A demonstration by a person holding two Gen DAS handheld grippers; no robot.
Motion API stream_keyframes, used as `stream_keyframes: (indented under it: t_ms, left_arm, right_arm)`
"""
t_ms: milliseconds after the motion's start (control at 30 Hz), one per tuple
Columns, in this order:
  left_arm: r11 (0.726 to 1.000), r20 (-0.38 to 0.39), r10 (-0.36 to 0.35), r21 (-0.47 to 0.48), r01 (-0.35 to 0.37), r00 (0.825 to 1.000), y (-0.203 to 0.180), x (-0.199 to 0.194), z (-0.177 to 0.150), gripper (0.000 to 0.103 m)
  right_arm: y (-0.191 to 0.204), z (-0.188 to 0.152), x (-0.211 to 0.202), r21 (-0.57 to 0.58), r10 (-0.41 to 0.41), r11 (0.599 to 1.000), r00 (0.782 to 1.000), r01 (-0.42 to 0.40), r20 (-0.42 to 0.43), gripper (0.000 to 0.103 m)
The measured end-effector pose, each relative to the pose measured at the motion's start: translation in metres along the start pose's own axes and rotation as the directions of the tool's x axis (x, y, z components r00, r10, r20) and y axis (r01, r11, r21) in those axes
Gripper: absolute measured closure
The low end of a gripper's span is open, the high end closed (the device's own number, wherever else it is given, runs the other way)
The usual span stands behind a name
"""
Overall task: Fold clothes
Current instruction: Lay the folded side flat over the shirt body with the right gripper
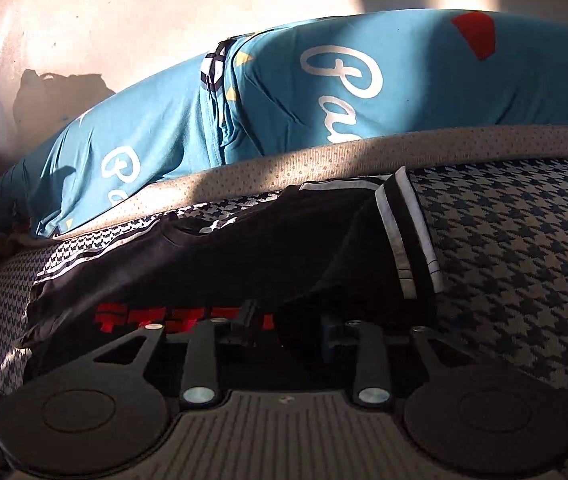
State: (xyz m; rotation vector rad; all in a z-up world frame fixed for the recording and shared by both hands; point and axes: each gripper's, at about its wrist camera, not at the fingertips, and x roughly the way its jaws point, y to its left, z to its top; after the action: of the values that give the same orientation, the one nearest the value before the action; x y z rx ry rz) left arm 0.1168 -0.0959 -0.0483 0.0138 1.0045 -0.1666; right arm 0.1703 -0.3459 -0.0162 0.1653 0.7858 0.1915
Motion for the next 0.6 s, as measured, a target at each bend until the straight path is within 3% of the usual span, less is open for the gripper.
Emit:
stream_keyframes:
  t_ms: [67, 333, 600]
  left_arm:
    - [1.0, 0.001, -0.003, -0.004, 0.003, 1.0, 0.001, 0.0, 0.0, 0.0]
    - [1.0, 0.004, -0.008, -0.021, 0.008, 1.0, 0.002, -0.001, 0.0, 0.0]
    - [1.0, 0.007, 0.002, -0.008, -0.002, 1.0, -0.001, 0.0, -0.002, 0.0]
  right_arm:
    - [0.003, -0.005, 0.007, -0.045, -0.079, 0.996, 0.997, 0.077, -0.025, 0.065]
    - [0.012, -0.004, -0.022, -0.11, -0.044, 0.993, 0.999, 0.045, 0.02, 0.062]
    - [0.005, 0.002, -0.031, -0.046, -0.122, 0.991, 0.988, 0.127, 0.092, 0.062]
